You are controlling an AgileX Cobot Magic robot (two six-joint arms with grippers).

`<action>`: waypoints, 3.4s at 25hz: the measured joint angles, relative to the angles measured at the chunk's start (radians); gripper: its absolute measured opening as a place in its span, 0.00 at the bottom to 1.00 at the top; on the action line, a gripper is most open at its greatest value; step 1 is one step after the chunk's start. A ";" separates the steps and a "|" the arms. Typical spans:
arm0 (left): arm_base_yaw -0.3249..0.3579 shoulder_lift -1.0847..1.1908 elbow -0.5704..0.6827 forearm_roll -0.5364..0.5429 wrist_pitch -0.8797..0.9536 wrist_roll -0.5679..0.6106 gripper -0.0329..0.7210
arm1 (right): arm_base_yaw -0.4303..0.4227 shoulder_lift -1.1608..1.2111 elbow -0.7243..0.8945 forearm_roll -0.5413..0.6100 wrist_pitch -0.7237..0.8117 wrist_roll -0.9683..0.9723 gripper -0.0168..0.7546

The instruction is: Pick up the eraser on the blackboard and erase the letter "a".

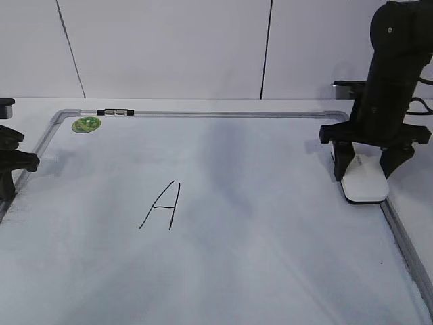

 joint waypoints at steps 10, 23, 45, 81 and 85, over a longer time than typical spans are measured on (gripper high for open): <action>0.000 0.000 0.000 0.000 -0.003 0.000 0.06 | 0.000 0.009 0.000 -0.006 0.000 -0.009 0.73; 0.000 0.000 0.000 -0.019 -0.007 0.002 0.06 | 0.000 0.009 0.000 -0.011 0.000 -0.011 0.73; 0.000 0.000 0.000 -0.022 -0.024 0.003 0.06 | 0.000 0.029 -0.003 0.021 0.000 -0.011 0.76; 0.004 0.004 0.000 -0.054 -0.024 0.008 0.09 | -0.002 -0.324 -0.070 -0.015 0.015 -0.011 0.79; 0.004 0.000 0.000 -0.055 0.024 0.003 0.22 | -0.002 -0.328 -0.070 -0.008 0.016 -0.013 0.79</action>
